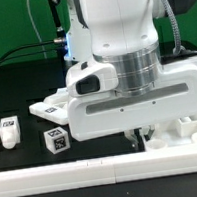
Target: Assemble chair
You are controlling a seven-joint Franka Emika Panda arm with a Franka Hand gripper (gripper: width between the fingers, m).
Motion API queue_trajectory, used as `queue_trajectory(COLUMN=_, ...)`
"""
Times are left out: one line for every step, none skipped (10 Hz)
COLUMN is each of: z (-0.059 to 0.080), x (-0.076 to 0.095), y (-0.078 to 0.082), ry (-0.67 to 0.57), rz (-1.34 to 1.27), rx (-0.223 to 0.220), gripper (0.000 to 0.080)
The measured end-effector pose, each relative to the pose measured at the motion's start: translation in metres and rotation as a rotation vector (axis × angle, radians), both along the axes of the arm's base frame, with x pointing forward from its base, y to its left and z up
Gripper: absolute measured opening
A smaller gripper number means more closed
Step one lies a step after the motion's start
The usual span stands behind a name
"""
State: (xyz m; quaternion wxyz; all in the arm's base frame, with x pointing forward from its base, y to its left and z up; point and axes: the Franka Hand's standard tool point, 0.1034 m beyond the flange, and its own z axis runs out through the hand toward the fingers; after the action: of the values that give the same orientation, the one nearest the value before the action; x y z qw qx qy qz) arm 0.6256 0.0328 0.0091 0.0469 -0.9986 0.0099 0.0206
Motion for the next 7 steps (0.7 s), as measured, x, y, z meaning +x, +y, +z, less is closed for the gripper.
queue_trajectory(z=0.0, x=0.0, y=0.0, ry=0.0, rz=-0.001, rx=-0.003, gripper=0.0028)
queue_trajectory(z=0.0, x=0.0, y=0.0, ry=0.0, rz=-0.005, rx=-0.012, gripper=0.0028)
queue_trajectory(z=0.0, x=0.0, y=0.0, ry=0.0, rz=-0.004, rx=-0.014, gripper=0.0028)
queue_trajectory(z=0.0, x=-0.001, y=0.0, ry=0.004, rz=-0.001, rx=-0.012, gripper=0.0028)
queue_trajectory(z=0.0, x=-0.004, y=-0.001, ry=0.031, rz=0.005, rx=-0.008, gripper=0.0096)
queue_trajectory(z=0.005, x=-0.005, y=-0.012, ry=0.047, rz=0.019, rx=-0.005, gripper=0.0096)
queue_trajectory(z=0.018, x=-0.013, y=-0.017, ry=0.119, rz=0.022, rx=0.001, gripper=0.0294)
